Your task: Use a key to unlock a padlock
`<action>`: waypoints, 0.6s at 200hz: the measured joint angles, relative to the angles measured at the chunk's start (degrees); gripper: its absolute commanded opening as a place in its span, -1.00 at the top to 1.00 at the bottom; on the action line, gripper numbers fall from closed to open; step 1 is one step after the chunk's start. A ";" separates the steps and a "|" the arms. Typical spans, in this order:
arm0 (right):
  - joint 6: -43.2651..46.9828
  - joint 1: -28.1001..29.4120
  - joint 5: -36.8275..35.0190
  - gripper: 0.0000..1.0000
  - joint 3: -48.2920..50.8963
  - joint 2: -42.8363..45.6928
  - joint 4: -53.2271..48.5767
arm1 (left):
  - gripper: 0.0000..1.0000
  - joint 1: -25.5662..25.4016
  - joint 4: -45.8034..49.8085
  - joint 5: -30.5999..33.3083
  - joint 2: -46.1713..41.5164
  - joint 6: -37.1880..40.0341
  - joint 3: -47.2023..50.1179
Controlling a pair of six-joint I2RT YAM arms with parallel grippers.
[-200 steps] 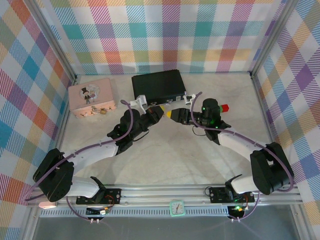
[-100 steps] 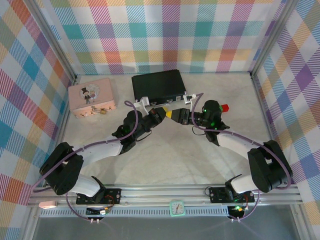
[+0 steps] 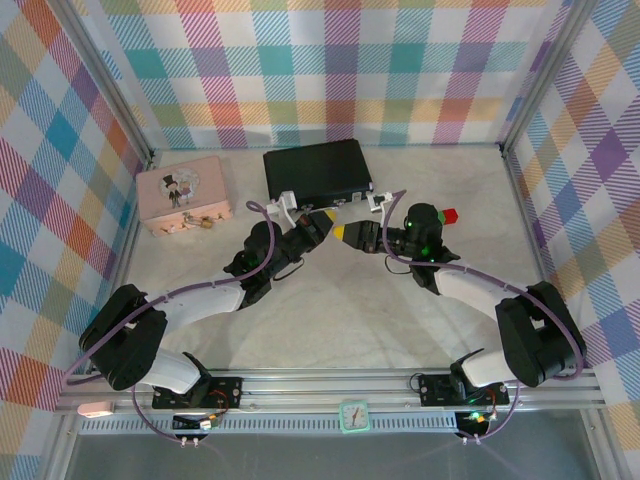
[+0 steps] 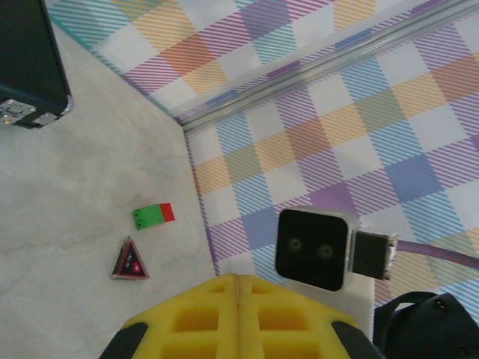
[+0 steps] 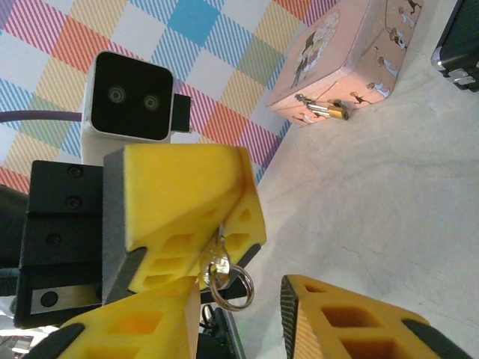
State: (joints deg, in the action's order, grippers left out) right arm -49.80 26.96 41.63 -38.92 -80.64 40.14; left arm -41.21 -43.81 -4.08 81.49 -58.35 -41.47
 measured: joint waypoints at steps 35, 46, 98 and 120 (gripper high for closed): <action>-0.79 0.00 0.48 0.44 0.00 -0.48 1.07 | 1.00 -0.02 -2.03 -1.07 1.70 -1.18 0.00; -0.79 0.00 0.46 0.45 0.00 -0.55 1.18 | 1.00 -0.02 -2.58 -1.29 2.36 -1.79 0.00; 0.22 -0.13 0.24 1.00 -0.04 -0.57 0.33 | 0.64 -0.31 -5.51 -1.16 3.65 -3.74 0.33; 3.91 -0.11 -0.28 1.00 -0.24 0.02 -4.09 | -0.20 -0.22 -5.33 -1.44 3.32 -3.85 0.57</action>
State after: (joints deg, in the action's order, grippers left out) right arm -45.89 26.85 41.34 -39.16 -80.62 36.05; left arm -41.43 -49.15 -5.52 84.82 -62.19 -40.91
